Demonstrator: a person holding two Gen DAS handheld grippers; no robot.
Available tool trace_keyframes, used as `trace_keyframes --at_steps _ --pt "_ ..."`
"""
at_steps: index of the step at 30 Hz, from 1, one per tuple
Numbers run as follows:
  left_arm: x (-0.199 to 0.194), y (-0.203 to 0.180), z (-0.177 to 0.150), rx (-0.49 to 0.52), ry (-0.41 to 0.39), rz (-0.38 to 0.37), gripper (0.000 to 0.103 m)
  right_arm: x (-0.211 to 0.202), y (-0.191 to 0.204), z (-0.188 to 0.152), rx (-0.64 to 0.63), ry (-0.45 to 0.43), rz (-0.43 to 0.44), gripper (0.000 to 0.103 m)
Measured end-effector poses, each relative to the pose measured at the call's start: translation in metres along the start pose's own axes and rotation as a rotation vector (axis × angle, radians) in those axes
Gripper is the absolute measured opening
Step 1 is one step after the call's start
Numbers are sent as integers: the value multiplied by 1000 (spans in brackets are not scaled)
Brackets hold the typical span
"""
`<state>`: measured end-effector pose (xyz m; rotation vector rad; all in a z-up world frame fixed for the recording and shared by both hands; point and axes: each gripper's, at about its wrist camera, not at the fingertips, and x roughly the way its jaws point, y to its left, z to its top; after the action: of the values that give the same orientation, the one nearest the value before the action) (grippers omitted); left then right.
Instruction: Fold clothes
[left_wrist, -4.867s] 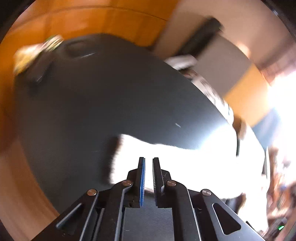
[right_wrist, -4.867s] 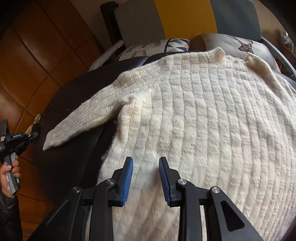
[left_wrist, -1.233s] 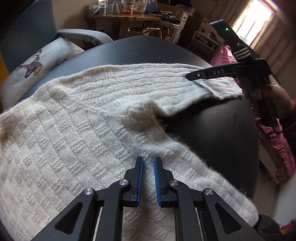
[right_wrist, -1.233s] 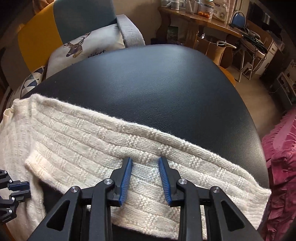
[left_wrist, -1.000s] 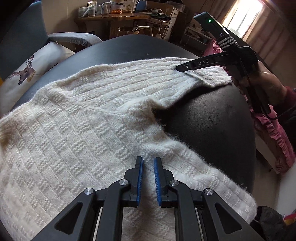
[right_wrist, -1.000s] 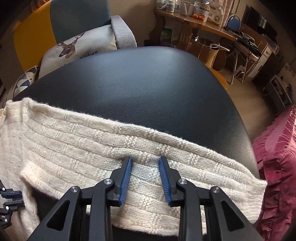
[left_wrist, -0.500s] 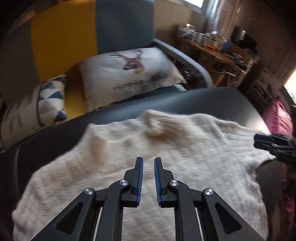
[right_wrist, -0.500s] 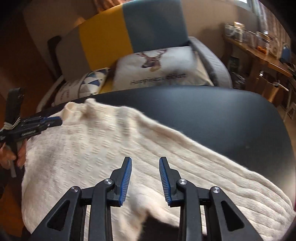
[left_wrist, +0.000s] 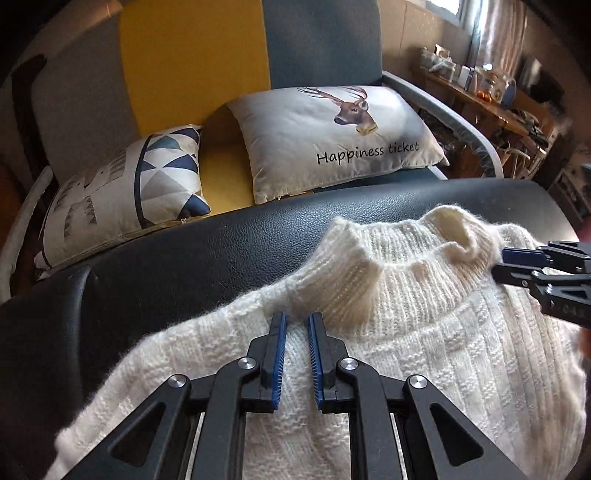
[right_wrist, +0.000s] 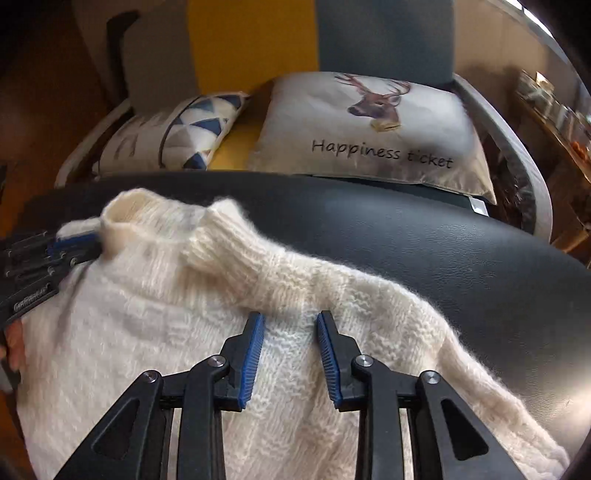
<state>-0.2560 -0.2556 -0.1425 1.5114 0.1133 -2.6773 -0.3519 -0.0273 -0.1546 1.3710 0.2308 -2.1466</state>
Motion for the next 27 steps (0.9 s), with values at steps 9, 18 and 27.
trace_keyframes --at_steps 9,18,27 --pt "-15 12 14 -119 -54 -86 13 -9 -4 5 65 -26 26 24" --pt "8 -14 27 57 8 -1 13 -4 35 22 -85 -54 100 24" --pt "12 3 22 -117 -27 22 14 16 22 25 80 -68 13 21"
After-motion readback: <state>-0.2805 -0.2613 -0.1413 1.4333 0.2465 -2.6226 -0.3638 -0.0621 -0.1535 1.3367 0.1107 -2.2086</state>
